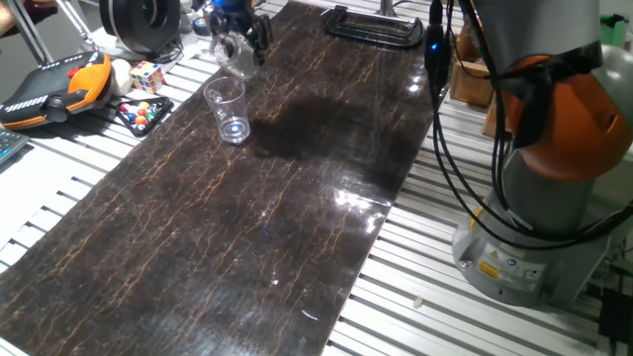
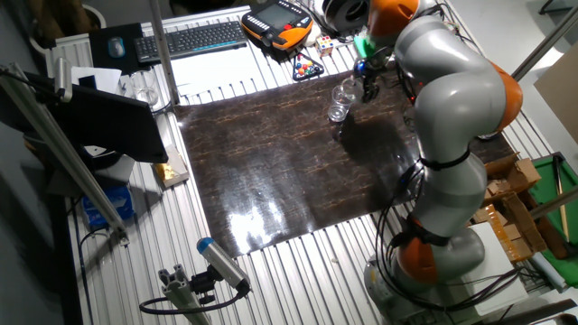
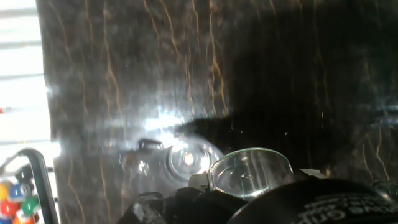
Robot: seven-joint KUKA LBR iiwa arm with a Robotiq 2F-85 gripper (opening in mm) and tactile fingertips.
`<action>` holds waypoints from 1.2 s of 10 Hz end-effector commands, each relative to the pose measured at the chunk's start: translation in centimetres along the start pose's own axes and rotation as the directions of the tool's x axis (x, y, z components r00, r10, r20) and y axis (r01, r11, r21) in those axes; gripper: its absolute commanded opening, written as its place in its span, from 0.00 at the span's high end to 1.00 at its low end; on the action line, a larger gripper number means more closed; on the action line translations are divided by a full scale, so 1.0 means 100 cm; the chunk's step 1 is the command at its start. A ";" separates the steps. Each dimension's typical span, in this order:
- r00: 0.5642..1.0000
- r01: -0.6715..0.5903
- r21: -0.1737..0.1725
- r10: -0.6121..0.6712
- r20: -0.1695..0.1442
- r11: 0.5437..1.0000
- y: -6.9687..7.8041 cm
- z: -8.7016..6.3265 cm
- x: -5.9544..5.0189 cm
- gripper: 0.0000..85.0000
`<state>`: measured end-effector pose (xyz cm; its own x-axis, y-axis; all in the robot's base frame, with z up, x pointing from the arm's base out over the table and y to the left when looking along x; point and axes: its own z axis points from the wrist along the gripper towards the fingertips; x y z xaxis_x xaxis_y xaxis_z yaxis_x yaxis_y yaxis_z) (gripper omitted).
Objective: Pour the water from one cup into another empty cup
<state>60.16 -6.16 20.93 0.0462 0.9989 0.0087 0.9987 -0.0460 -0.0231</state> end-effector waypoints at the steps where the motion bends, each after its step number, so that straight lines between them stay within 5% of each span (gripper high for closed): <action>1: 1.000 0.007 0.002 -0.007 -0.002 1.000 -0.001 0.002 0.010 0.99; 6: 1.000 0.018 0.004 -0.018 -0.016 1.000 -0.010 0.009 0.042 0.99; 12: 0.996 0.049 -0.034 -0.046 0.076 0.998 -0.011 0.014 0.044 0.99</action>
<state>59.20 -1.72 19.57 -0.0010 0.9978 -0.0657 0.9999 0.0019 0.0130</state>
